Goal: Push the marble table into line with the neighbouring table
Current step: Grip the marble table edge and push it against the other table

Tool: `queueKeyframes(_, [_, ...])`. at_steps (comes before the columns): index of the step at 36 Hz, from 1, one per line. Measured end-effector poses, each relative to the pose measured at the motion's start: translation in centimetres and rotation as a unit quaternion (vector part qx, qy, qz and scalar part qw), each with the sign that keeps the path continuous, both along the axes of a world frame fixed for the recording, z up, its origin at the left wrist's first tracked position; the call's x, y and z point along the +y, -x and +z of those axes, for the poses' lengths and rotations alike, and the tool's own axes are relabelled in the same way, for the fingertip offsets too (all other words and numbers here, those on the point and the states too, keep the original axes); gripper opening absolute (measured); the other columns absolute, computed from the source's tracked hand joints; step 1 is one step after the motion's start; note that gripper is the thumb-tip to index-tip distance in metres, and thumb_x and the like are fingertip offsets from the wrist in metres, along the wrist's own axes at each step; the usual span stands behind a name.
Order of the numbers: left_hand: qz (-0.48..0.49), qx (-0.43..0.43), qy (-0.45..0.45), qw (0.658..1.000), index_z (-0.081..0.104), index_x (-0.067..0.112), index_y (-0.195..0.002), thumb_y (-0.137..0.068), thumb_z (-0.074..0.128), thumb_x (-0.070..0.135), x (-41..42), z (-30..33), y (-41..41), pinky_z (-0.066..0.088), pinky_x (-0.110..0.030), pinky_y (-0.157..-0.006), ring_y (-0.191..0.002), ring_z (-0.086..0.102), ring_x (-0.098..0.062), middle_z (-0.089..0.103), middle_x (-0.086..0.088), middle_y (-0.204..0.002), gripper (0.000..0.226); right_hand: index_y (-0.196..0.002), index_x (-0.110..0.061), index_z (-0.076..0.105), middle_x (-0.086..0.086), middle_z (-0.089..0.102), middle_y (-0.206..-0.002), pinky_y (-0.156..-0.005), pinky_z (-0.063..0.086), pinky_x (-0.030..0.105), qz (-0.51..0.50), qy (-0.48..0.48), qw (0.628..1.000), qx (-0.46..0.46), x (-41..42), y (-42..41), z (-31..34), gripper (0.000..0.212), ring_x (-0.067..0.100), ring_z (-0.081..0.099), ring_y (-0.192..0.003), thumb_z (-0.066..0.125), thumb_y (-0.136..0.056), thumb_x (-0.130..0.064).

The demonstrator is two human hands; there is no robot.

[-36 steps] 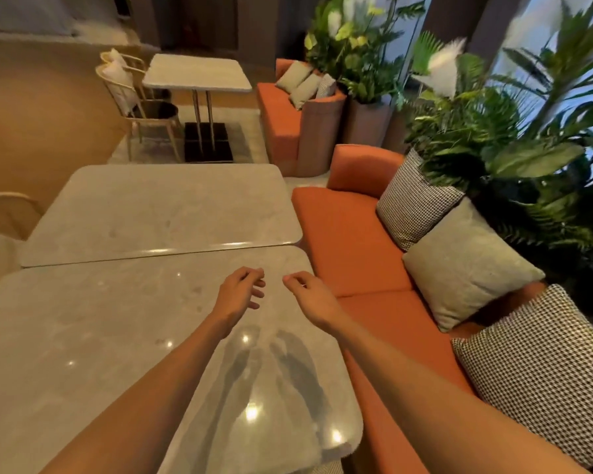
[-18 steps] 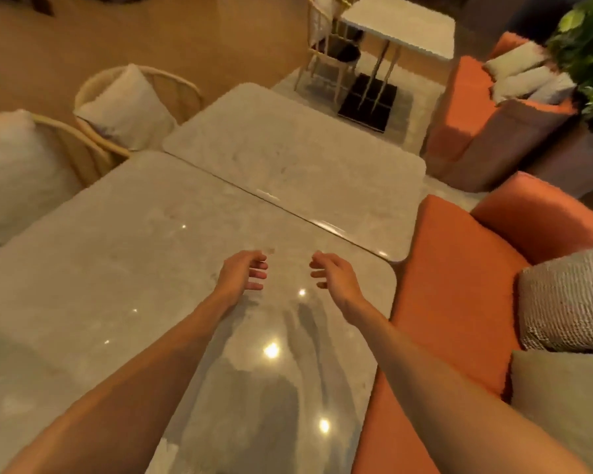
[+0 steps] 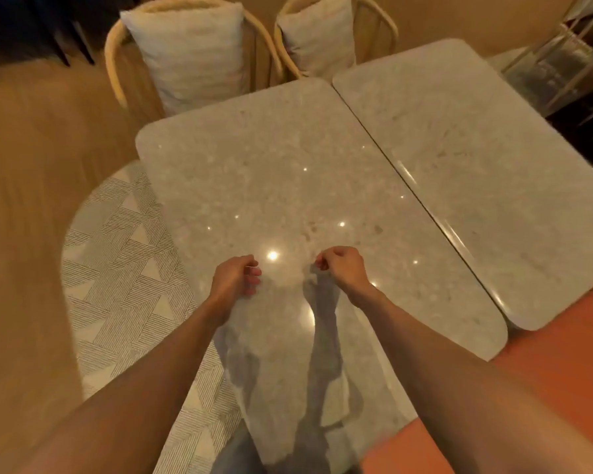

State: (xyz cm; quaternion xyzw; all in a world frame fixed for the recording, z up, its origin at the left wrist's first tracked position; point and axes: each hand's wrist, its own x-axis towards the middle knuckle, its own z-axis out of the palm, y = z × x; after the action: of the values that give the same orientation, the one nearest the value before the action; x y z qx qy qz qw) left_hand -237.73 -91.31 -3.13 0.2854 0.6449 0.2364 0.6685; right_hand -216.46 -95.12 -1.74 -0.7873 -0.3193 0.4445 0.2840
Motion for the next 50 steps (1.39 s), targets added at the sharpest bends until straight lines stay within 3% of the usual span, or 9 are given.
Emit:
queueKeyframes(9, [0.016,-0.038,-0.002,0.999,0.061,0.013,-0.087,-0.093,0.055,0.023,-2.9,-1.6,-0.4,0.042,-0.029,-0.057,-0.061,0.051,-0.017,0.057,-0.003,-0.071,0.014,-0.051,-0.017,0.061,-0.009,0.061,-0.053,-0.061,0.04,0.024,0.096,0.014,0.993,-0.067,-1.4,1.5,-1.7,0.052,0.006,0.055,-0.055,0.046,-0.1,-0.026])
queueKeyframes(18, [0.087,-0.016,0.001,0.996,0.059,0.014,-0.085,-0.095,0.054,0.025,-6.5,-1.5,-2.0,0.041,-0.029,-0.058,-0.063,0.05,-0.019,0.055,-0.011,-0.081,0.016,-0.055,-0.017,0.062,-0.007,0.062,-0.054,-0.073,0.043,0.026,0.107,0.028,0.993,-0.045,-2.7,-2.5,-1.6,0.052,0.007,0.056,-0.056,0.044,-0.101,-0.033])
queueKeyframes(23, [0.148,-0.007,-0.005,0.989,0.058,0.011,-0.092,-0.095,0.051,0.022,-10.0,-1.6,-5.2,0.039,-0.03,-0.057,-0.064,0.048,-0.02,0.055,-0.015,-0.086,0.013,-0.063,-0.011,0.066,0.01,0.073,-0.073,-0.081,0.051,0.038,0.141,0.035,0.989,-0.019,-3.7,-5.4,-1.4,0.046,0.021,0.063,-0.068,0.044,-0.1,-0.03])
queueKeyframes(26, [0.195,-0.01,-0.001,0.981,0.059,0.011,-0.09,-0.095,0.051,0.02,-12.9,-1.8,-7.9,0.038,-0.029,-0.056,-0.062,0.047,-0.019,0.054,-0.014,-0.084,0.012,-0.074,-0.008,0.071,0.012,0.074,-0.08,-0.076,0.051,0.032,0.152,0.057,0.987,-0.002,-5.1,-7.3,-1.8,0.042,0.022,0.064,-0.07,0.045,-0.099,-0.031])
queueKeyframes(30, [0.231,-0.022,0.021,0.972,0.055,0.014,-0.081,-0.093,0.051,0.017,-17.7,-2.5,-12.1,0.033,-0.026,-0.049,-0.058,0.044,-0.017,0.052,-0.009,-0.075,0.013,-0.066,-0.01,0.067,0.006,0.065,-0.06,-0.062,0.05,0.031,0.121,0.097,0.987,0.046,-8.0,-10.1,-2.8,0.038,0.02,0.058,-0.054,0.049,-0.095,-0.028])
queueKeyframes(37, [0.263,-0.025,0.061,0.962,0.062,0.009,-0.077,-0.092,0.056,0.014,-25.7,-3.7,-19.0,0.044,-0.029,-0.055,-0.055,0.055,-0.015,0.061,-0.007,-0.067,0.016,-0.061,-0.012,0.066,0.009,0.065,-0.062,-0.053,0.047,0.034,0.03,0.11,0.987,0.109,-15.6,-14.6,-5.3,0.035,0.023,0.059,-0.053,0.054,-0.092,-0.024])
queueKeyframes(41, [0.347,-0.067,0.061,0.934,0.05,0.011,-0.069,-0.092,0.046,0.001,-28.5,-3.7,-20.8,0.032,-0.026,-0.049,-0.049,0.039,-0.013,0.043,-0.006,-0.064,0.025,-0.061,-0.011,0.068,0.008,0.067,-0.057,-0.046,0.046,0.028,-0.034,0.114,0.984,0.13,-20.2,-16.4,-5.8,0.033,0.022,0.059,-0.047,0.052,-0.087,-0.024])
queueKeyframes(46, [0.433,0.045,0.046,0.899,0.063,0.003,-0.078,-0.089,0.049,0.009,-32.4,-3.9,-21.8,0.042,-0.031,-0.051,-0.055,0.05,-0.021,0.058,-0.012,-0.065,0.019,-0.063,-0.005,0.069,0.013,0.071,-0.06,-0.054,0.056,0.033,-0.079,0.129,0.983,0.103,-24.9,-18.3,-6.1,0.04,0.024,0.065,-0.049,0.044,-0.087,-0.024])
queueKeyframes(50, [0.468,0.082,0.089,0.876,0.058,0.009,-0.067,-0.091,0.05,0.021,-35.2,-4.9,-22.3,0.042,-0.032,-0.055,-0.052,0.049,-0.022,0.055,-0.007,-0.056,0.028,-0.068,-0.003,0.071,0.013,0.073,-0.068,-0.072,0.057,0.039,-0.118,0.151,0.981,0.013,-27.2,-18.8,-6.7,0.053,0.03,0.069,-0.069,0.038,-0.093,-0.036])
